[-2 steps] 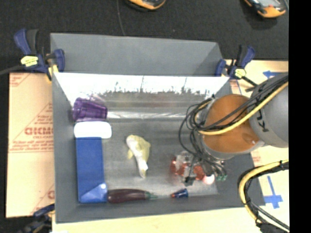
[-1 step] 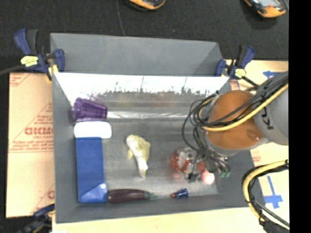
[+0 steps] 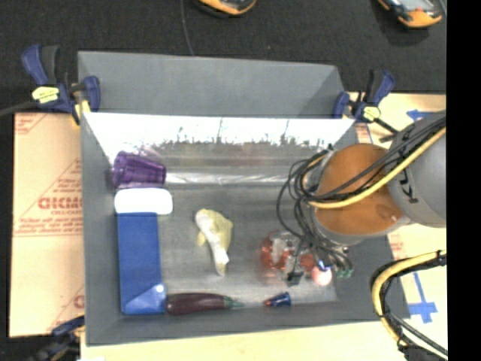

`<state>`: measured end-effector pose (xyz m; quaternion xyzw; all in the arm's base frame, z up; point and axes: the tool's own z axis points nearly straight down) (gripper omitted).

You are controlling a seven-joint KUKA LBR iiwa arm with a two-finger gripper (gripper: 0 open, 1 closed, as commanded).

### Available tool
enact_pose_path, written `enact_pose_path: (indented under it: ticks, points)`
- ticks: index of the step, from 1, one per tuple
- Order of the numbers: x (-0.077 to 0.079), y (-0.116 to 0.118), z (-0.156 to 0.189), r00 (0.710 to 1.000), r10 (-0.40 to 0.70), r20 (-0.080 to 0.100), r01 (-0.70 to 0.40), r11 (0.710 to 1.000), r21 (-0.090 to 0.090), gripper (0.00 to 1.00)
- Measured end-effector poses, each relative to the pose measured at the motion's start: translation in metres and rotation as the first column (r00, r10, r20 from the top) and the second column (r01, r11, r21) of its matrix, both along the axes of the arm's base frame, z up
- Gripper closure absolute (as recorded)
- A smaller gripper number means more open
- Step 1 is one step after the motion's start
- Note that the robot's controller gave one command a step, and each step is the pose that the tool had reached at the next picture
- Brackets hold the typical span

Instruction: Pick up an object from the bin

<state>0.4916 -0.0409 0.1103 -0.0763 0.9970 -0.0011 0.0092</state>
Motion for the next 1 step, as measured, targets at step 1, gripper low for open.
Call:
enact_pose_path:
  ticks: [1]
  points:
    - [0.0095,-0.0057,0.01,0.972,-0.235,0.002,0.235,0.972,0.005,1.0]
